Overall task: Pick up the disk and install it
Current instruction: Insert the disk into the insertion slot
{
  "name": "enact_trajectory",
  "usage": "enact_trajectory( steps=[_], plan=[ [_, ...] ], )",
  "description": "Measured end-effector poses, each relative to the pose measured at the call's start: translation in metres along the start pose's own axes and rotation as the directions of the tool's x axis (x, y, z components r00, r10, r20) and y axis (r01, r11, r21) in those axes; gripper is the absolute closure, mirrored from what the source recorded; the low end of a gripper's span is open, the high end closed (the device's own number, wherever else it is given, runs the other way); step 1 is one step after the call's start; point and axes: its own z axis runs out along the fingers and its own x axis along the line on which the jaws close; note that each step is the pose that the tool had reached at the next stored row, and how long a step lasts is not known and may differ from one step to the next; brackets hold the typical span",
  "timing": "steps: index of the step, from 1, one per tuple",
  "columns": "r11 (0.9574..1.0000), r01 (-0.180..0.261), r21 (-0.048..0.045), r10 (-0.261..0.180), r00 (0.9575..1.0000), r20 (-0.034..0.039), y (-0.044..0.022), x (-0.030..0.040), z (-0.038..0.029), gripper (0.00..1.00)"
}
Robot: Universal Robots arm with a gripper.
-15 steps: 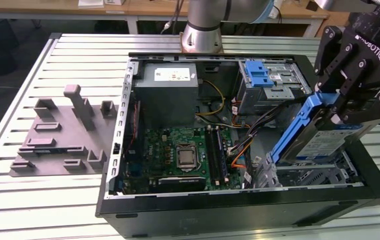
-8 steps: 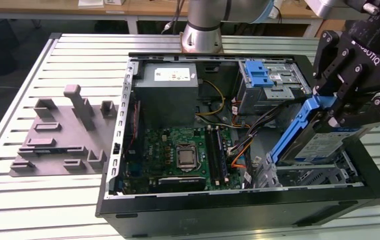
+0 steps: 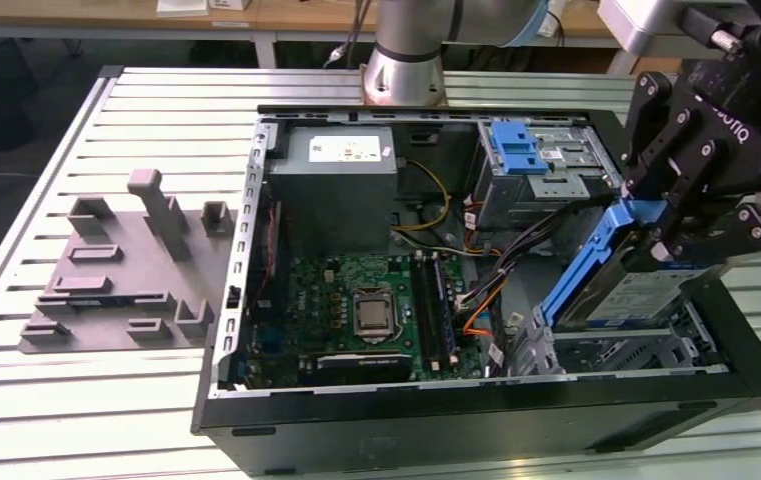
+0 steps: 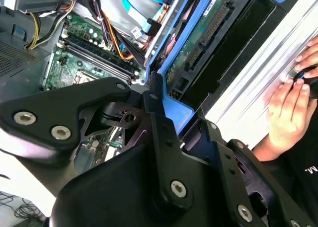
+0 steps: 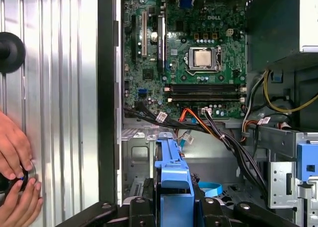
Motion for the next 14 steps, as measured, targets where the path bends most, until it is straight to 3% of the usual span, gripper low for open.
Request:
enact_trajectory(
  steps=[14],
  plan=[
    [1.0, 0.0, 0.0, 0.0, 1.0, 0.0, 0.0, 0.0001, 0.0137, 0.64]
  ],
)
